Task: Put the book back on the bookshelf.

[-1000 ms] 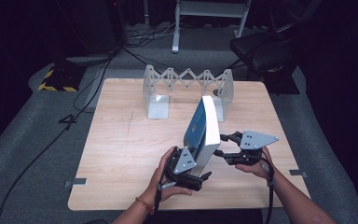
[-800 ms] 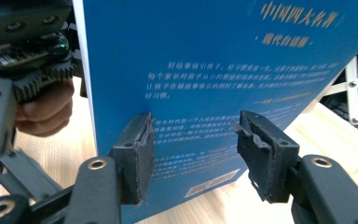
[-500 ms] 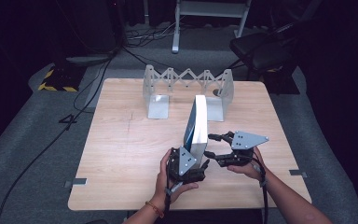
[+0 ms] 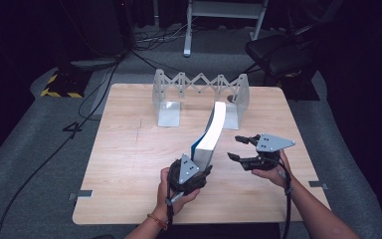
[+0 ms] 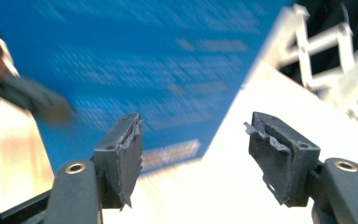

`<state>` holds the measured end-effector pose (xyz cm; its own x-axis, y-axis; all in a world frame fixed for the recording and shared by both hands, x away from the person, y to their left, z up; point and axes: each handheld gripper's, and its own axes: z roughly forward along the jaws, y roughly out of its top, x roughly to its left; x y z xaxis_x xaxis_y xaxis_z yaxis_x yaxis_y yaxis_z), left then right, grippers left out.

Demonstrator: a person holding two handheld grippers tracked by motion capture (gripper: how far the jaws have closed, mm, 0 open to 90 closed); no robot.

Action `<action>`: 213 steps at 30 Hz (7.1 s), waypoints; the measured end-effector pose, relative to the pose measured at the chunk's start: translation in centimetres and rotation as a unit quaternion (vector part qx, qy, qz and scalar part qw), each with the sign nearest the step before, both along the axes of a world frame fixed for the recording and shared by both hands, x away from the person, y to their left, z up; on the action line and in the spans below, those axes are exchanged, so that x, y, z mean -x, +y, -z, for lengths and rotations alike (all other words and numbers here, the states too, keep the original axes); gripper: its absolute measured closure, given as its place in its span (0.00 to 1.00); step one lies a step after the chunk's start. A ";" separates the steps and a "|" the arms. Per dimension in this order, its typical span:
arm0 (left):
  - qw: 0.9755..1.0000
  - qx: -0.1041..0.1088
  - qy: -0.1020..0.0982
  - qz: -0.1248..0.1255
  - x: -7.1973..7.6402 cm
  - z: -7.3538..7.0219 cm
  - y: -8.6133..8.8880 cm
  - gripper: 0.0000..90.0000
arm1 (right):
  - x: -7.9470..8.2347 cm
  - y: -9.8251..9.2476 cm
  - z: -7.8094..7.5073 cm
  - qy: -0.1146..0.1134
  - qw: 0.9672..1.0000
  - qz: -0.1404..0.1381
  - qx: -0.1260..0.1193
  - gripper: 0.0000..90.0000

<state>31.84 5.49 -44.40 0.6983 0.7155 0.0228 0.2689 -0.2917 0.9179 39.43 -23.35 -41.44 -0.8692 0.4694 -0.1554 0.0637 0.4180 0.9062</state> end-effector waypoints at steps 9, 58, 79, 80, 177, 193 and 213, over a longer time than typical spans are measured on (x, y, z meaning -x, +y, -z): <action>1.000 -0.007 0.014 0.021 -1.4 -0.4 2.4 0.65 | -3.6 -4.7 4.6 0.100 0.990 0.051 0.084 0.36; 0.974 0.078 0.045 0.208 -1.6 0.0 0.5 0.66 | -4.6 -8.6 9.0 0.148 0.980 0.090 0.092 0.28; 0.952 0.058 0.061 0.294 -2.2 -0.4 2.1 0.67 | -3.6 -8.4 8.8 0.146 0.983 0.000 0.116 0.22; 0.952 0.058 0.061 0.294 -2.2 -0.4 2.1 0.67 | -3.5 -8.3 8.9 0.144 0.983 -0.004 0.116 0.22; 0.990 -0.102 0.010 0.096 -2.5 1.9 1.0 0.41 | 3.7 -1.9 0.2 0.008 0.989 -0.147 -0.009 0.67; 0.991 -0.106 -0.032 0.081 -5.8 1.3 -2.7 0.39 | 2.7 -4.2 0.0 -0.001 0.997 -0.072 -0.005 0.67; 0.988 -0.119 0.066 0.076 -5.4 2.5 1.8 0.32 | 2.1 -5.1 -0.4 0.005 0.999 -0.047 -0.025 0.65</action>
